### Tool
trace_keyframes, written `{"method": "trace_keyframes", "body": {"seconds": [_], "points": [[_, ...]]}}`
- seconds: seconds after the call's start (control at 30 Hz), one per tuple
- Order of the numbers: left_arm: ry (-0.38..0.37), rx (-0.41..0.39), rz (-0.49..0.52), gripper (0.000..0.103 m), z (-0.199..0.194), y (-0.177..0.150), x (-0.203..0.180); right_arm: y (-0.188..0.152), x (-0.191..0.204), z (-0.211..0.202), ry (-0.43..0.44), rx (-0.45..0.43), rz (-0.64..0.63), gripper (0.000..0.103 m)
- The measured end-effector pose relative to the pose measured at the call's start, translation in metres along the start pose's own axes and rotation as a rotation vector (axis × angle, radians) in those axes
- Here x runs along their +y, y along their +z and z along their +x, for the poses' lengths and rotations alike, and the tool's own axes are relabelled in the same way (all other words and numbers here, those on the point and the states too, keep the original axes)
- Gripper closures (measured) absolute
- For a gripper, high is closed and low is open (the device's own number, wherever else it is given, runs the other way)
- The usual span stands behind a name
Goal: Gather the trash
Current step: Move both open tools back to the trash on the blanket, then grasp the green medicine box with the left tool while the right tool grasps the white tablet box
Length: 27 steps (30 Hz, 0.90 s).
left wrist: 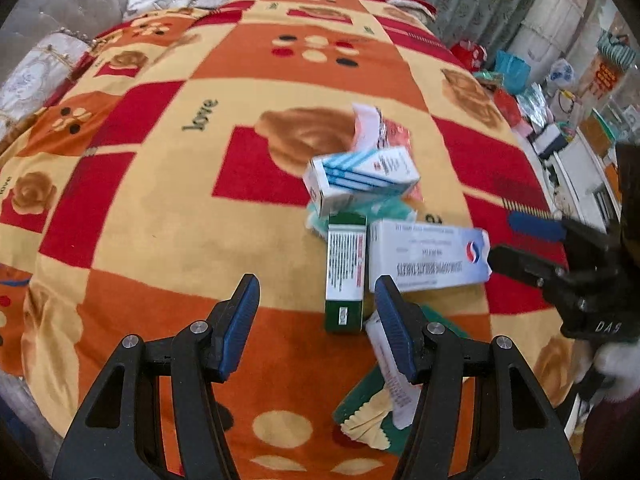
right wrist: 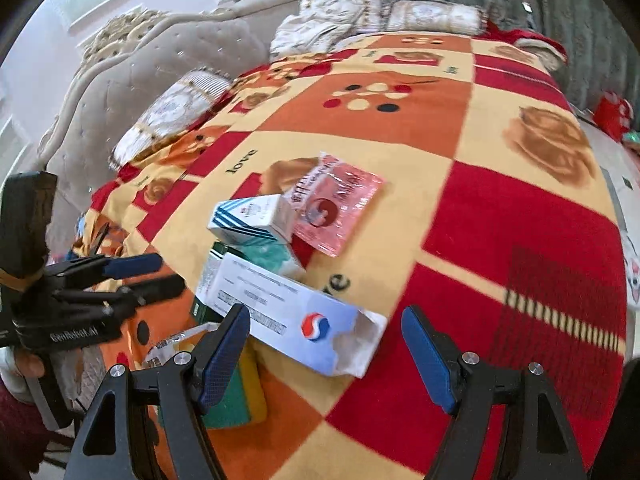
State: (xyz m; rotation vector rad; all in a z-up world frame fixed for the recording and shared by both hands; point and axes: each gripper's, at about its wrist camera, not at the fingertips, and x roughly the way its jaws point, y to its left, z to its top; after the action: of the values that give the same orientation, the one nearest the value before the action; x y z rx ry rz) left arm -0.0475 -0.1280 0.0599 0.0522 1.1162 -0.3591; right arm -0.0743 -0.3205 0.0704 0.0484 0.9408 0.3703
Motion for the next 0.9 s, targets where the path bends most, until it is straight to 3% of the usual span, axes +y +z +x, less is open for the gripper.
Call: {"method": "trace_keyframes", "body": {"seconds": [0.2, 0.3, 0.37, 0.4, 0.43, 0.63, 0.8, 0.9], "points": [[-0.055, 0.034, 0.015, 0.044, 0.020, 0.003, -0.004, -0.004, -0.011, 0.005, -0.015, 0.036, -0.008, 0.027], [-0.043, 0.036, 0.015, 0.046, 0.028, 0.007, -0.006, -0.005, -0.015, 0.006, -0.003, 0.039, -0.006, 0.027], [-0.060, 0.037, 0.011, 0.065, 0.029, 0.009, -0.005, -0.004, -0.013, 0.007, 0.004, 0.042, -0.032, 0.027], [-0.065, 0.043, 0.012, 0.080, 0.029, 0.009, -0.004, -0.003, -0.010, 0.008, 0.009, 0.045, -0.050, 0.027], [-0.071, 0.041, 0.010, 0.082, 0.027, 0.009, -0.003, -0.002, -0.006, 0.010, 0.014, 0.050, -0.076, 0.027], [-0.052, 0.009, -0.017, 0.082, 0.009, 0.007, 0.014, 0.008, 0.016, 0.028, 0.022, 0.075, -0.248, 0.027], [-0.045, -0.004, -0.034, 0.082, 0.002, 0.006, 0.022, 0.007, 0.003, 0.049, 0.161, 0.154, -0.169, 0.027], [-0.045, -0.005, -0.036, 0.082, 0.002, 0.005, 0.022, -0.008, 0.003, 0.046, 0.192, 0.187, -0.155, 0.027]]}}
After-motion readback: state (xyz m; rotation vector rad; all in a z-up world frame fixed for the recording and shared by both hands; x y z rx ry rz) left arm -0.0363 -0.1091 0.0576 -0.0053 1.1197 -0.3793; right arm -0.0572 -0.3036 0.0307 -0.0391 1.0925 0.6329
